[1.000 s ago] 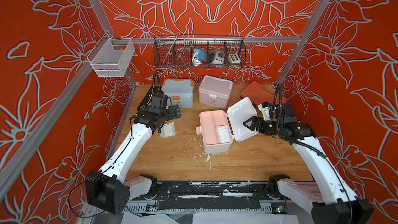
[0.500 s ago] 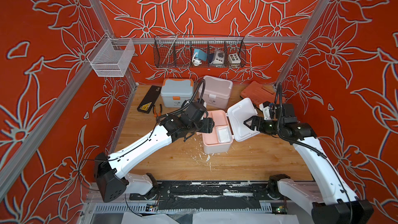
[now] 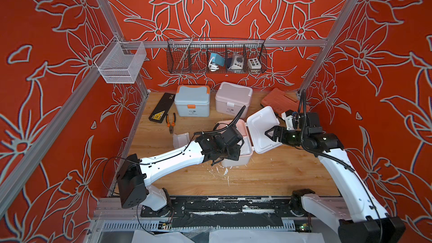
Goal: Open first aid kits and take out gauze
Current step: Pick up the gauze from the first aid kit.
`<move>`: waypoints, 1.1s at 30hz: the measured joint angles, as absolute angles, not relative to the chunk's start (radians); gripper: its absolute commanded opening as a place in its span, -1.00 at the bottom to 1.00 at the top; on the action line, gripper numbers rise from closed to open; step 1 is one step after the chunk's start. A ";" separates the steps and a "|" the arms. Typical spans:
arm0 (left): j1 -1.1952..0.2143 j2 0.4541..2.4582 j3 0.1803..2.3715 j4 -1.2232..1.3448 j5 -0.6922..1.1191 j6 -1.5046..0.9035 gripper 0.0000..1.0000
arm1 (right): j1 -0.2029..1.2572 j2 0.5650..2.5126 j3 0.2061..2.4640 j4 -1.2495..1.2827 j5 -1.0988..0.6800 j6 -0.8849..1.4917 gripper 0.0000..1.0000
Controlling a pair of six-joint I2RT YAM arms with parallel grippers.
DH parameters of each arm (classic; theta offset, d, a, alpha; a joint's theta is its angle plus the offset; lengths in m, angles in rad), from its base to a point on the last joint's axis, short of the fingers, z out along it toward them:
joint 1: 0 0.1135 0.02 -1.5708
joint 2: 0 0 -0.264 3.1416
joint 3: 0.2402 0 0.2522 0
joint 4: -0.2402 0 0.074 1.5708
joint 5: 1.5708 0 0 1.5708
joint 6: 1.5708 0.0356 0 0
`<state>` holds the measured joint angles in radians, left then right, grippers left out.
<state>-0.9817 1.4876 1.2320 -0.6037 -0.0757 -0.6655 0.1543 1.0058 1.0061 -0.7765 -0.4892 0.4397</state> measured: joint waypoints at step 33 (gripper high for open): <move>-0.964 1.517 1.315 -0.624 -0.147 -0.621 -1.00 | 0.154 0.997 1.005 -0.776 -0.486 0.438 0.63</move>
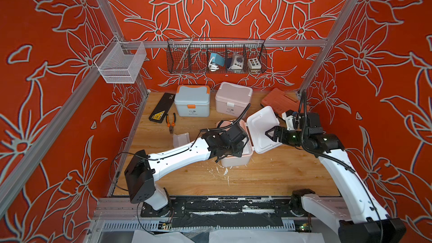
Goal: Open first aid kits and take out gauze
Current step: Pick up the gauze from the first aid kit, then place the gauze at the center of the board.
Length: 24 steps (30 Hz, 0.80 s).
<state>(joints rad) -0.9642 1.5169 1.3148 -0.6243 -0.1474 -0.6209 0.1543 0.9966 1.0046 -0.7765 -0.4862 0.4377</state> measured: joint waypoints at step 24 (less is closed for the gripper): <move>-0.496 1.096 1.166 -0.707 -0.186 -0.476 -1.00 | 0.154 0.994 0.995 -0.769 -0.488 0.438 0.61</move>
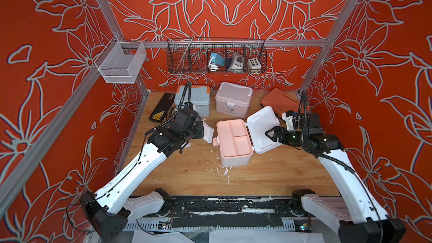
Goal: Open first aid kits and take out gauze
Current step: Place the gauze at the center of the board.
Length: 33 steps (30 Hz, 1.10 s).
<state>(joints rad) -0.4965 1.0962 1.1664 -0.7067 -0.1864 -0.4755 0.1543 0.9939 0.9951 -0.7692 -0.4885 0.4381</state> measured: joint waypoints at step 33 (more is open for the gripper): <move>0.221 1.129 0.800 -0.480 -0.102 -0.383 -1.00 | 0.154 1.002 0.960 -0.693 -0.583 0.468 0.58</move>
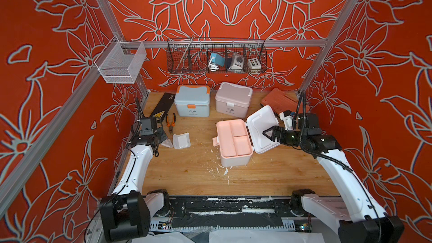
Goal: Open first aid kits and take out gauze
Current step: Place the gauze at the center of the board.
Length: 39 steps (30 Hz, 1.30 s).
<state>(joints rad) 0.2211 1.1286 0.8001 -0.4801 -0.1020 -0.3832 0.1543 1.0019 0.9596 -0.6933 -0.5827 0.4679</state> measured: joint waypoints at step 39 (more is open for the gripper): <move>0.333 1.296 0.834 -0.405 -0.068 -0.358 -0.93 | 0.154 1.011 0.960 -0.684 -0.596 0.474 0.58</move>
